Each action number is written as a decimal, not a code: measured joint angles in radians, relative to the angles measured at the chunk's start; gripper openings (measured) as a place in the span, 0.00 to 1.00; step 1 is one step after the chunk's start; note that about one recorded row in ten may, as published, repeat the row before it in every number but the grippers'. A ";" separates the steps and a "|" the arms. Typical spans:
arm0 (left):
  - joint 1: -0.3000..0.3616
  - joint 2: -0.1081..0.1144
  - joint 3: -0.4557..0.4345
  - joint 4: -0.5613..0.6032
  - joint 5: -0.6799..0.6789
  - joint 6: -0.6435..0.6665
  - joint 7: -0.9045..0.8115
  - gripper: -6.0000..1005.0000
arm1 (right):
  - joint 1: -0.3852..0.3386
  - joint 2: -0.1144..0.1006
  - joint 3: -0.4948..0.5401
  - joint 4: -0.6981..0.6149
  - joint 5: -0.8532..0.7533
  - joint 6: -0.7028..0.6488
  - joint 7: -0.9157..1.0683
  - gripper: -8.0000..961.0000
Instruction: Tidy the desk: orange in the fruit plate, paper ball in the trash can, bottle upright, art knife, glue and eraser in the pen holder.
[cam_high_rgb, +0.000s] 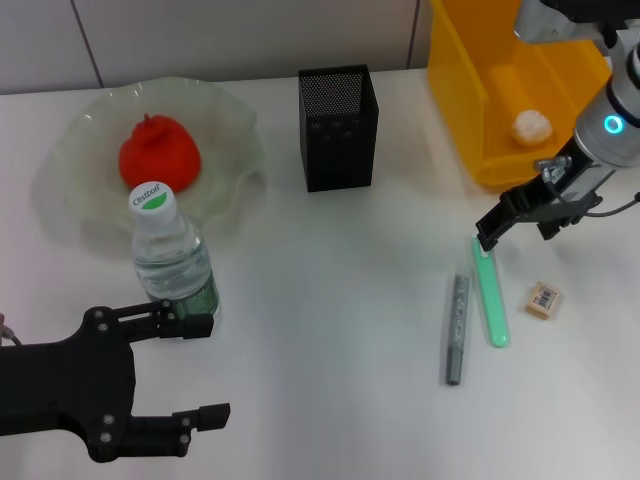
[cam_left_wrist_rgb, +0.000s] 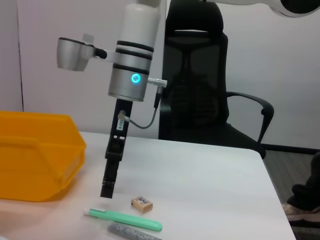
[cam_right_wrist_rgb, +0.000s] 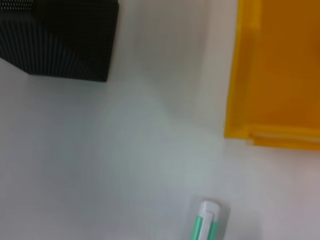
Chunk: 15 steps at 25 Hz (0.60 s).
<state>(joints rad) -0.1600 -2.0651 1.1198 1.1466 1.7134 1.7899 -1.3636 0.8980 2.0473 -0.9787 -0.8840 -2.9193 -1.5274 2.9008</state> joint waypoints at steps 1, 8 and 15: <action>0.000 0.000 0.000 0.000 0.000 0.001 0.000 0.80 | 0.006 -0.001 0.000 0.013 0.000 0.011 0.000 0.82; 0.001 0.000 0.000 0.000 -0.004 0.001 0.000 0.80 | 0.036 0.000 -0.015 0.078 0.000 0.063 0.000 0.82; -0.001 0.000 0.001 0.000 -0.005 0.000 0.000 0.80 | 0.050 0.006 -0.020 0.102 0.000 0.077 0.007 0.82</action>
<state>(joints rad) -0.1611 -2.0647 1.1204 1.1463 1.7089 1.7900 -1.3634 0.9479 2.0534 -0.9988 -0.7825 -2.9191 -1.4504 2.9080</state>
